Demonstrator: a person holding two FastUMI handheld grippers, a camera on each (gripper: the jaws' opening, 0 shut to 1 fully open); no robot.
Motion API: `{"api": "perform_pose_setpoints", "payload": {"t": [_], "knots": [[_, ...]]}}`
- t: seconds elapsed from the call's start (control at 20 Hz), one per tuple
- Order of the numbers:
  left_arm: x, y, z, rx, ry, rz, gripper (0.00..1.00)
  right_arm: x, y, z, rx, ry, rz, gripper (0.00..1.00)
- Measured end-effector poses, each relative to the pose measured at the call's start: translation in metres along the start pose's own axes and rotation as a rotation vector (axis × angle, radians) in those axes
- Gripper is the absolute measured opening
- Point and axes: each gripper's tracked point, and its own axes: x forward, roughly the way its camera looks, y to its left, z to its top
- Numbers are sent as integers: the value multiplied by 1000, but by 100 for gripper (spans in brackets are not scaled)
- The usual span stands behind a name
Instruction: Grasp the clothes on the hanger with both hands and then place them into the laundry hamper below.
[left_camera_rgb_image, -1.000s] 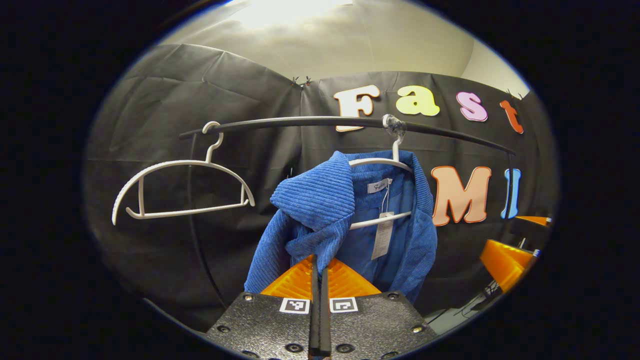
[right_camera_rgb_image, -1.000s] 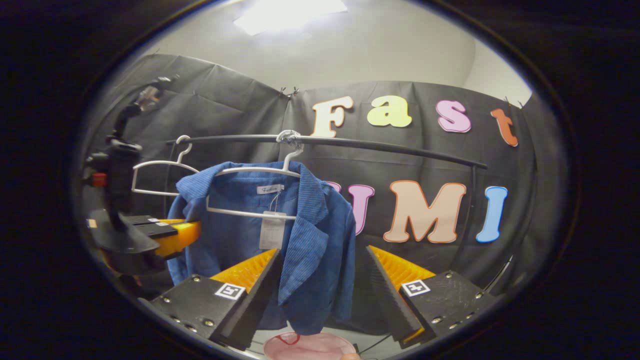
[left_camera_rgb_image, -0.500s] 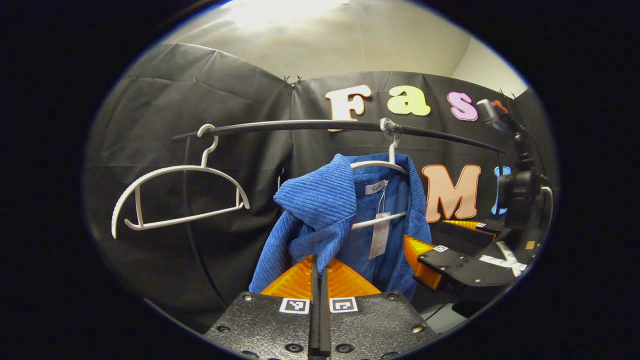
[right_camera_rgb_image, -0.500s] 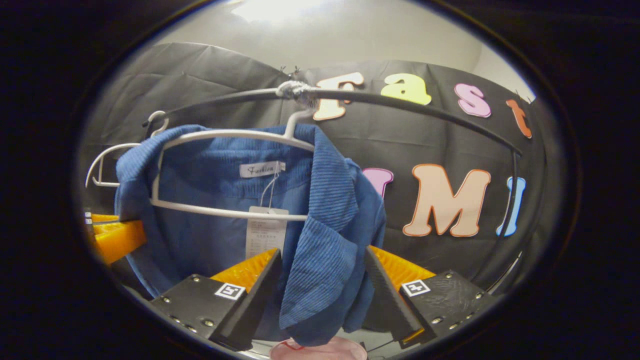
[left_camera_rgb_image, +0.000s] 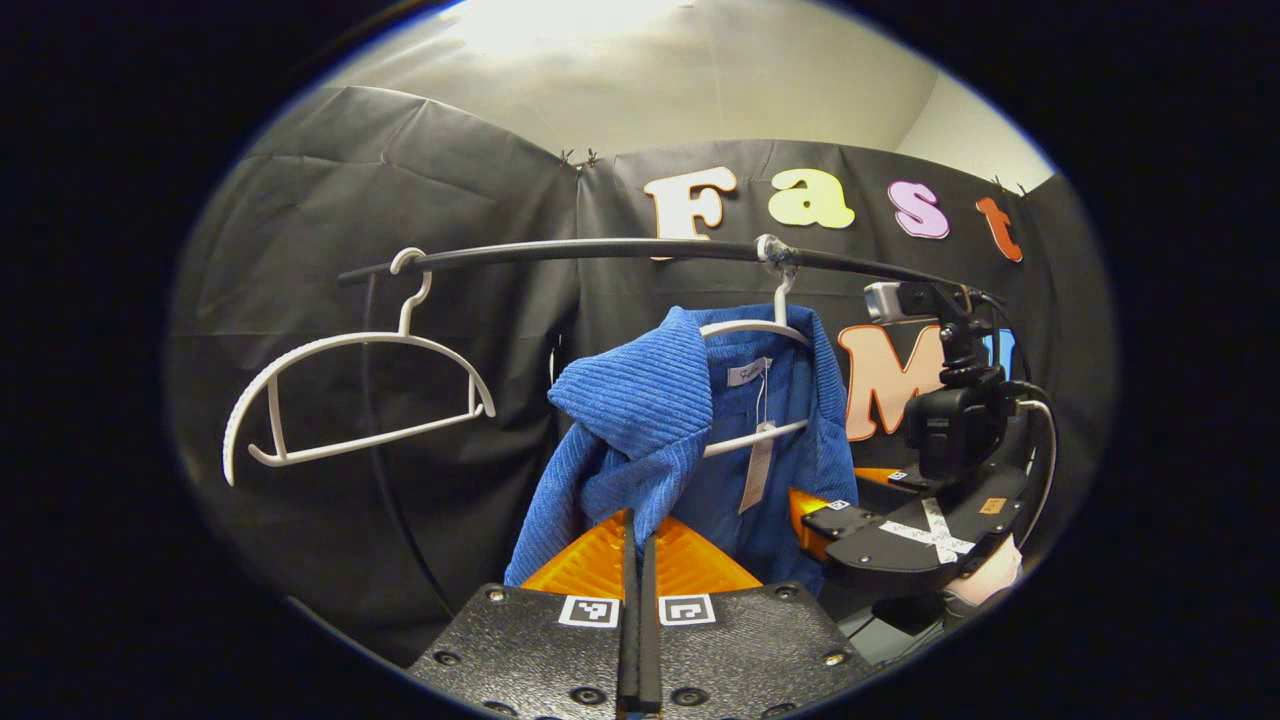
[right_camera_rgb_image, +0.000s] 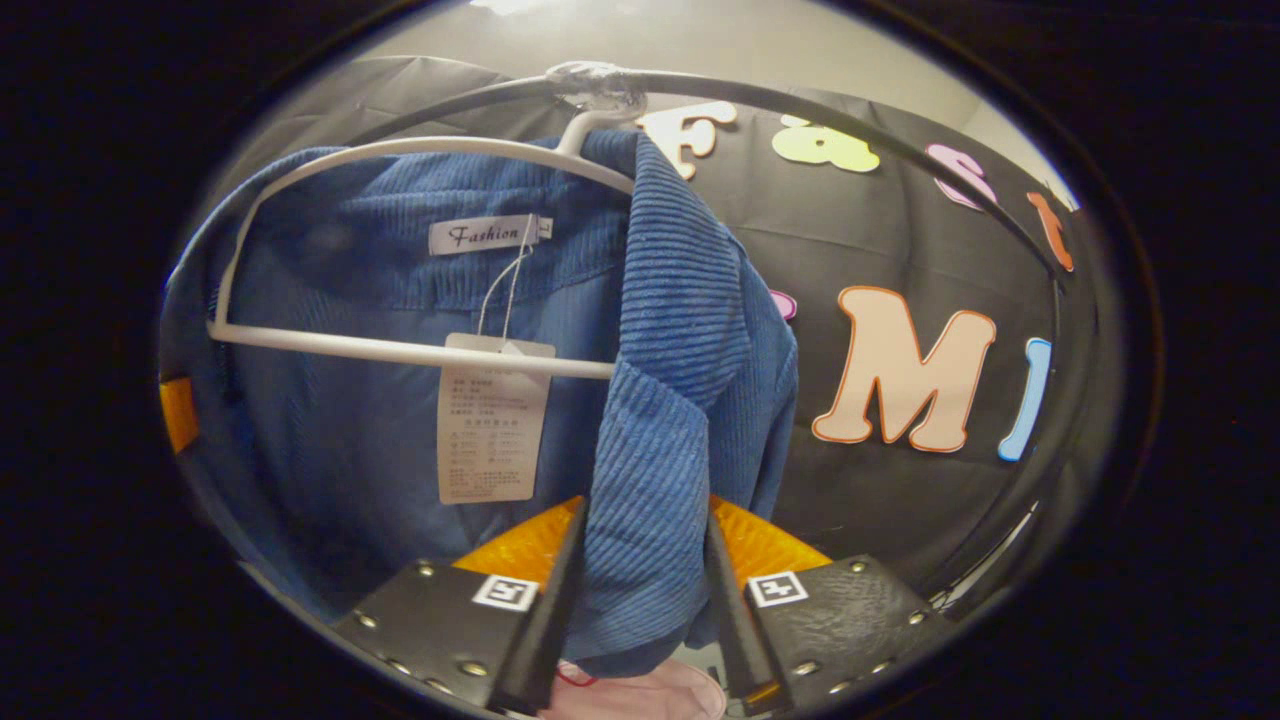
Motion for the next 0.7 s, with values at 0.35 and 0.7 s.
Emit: {"api": "perform_pose_setpoints", "payload": {"t": [0.35,0.7], "knots": [[-5,9,5,41,-7,26,1,4,-23,-2,-40,21,-79,6],[-19,14,23,66,-54,42,0,-6,-54,18,-50,-27,-136,10]]}}
